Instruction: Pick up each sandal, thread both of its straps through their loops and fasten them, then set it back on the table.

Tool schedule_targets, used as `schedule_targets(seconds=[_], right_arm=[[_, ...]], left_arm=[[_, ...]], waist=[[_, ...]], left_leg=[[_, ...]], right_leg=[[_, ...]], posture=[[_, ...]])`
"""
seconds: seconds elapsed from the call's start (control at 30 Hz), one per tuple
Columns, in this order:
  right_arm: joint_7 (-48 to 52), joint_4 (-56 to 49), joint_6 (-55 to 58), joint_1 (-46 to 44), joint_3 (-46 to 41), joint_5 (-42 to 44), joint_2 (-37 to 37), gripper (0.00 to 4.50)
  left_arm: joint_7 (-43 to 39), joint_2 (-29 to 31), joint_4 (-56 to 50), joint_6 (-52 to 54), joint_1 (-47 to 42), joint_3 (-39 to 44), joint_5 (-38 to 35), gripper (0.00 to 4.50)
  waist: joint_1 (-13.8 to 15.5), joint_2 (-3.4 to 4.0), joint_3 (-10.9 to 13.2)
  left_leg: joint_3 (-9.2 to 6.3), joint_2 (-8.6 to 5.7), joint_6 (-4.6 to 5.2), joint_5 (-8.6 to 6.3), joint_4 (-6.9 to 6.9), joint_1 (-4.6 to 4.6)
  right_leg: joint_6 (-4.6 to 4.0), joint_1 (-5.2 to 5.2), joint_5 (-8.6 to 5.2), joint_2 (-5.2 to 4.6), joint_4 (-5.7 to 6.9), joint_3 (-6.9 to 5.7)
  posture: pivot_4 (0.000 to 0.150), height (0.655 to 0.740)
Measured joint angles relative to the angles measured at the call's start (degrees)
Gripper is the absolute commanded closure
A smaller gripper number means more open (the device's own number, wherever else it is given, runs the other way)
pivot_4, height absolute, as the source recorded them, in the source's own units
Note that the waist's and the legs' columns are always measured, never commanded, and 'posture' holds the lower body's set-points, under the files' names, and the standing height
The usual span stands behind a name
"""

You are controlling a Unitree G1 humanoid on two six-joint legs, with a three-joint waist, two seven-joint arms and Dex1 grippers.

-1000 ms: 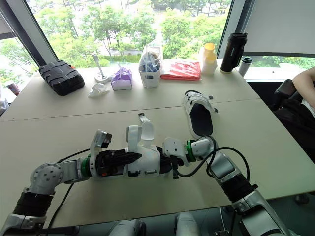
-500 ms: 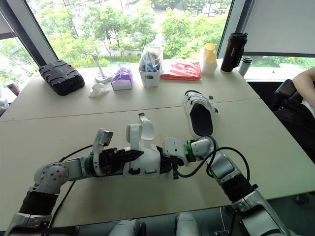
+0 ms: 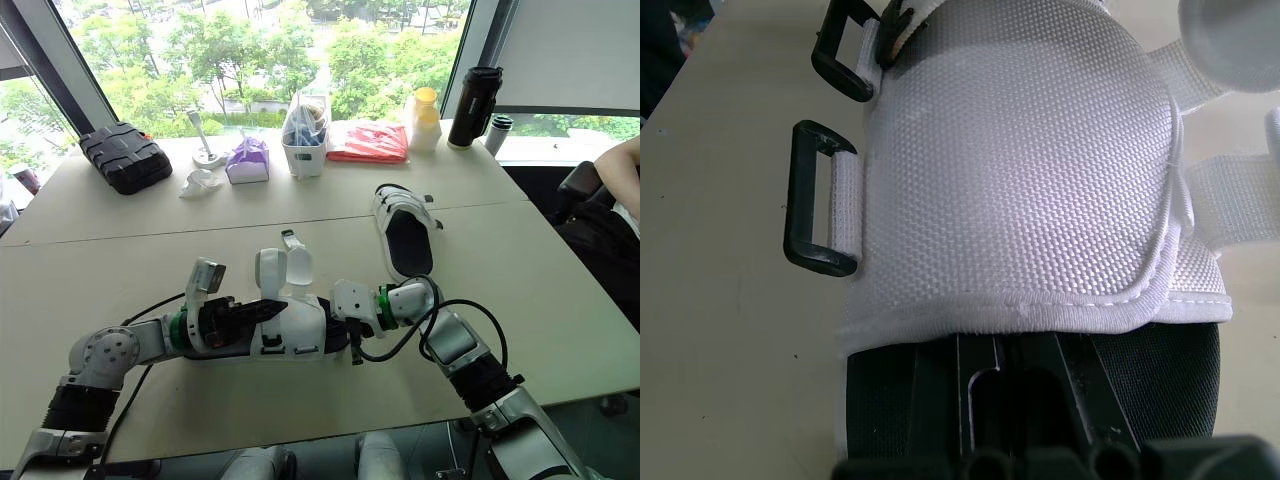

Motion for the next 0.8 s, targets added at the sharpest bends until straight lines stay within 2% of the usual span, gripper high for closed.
schedule_targets(seconds=[0.8], right_arm=[[-0.6, -0.1, -0.1, 0.0, 0.2, 0.0, 0.0, 4.50]], left_arm=[[-1.1, 0.0, -1.5, 4.9, 0.2, 0.8, -1.4, 4.41]], waist=[[0.0, 0.00, 0.0]], left_leg=[[0.00, 0.01, 0.00, 0.00, 0.00, 0.01]], right_leg=[[0.00, 0.00, 0.00, 0.00, 0.00, 0.00]], posture=[[0.150, 0.7400]])
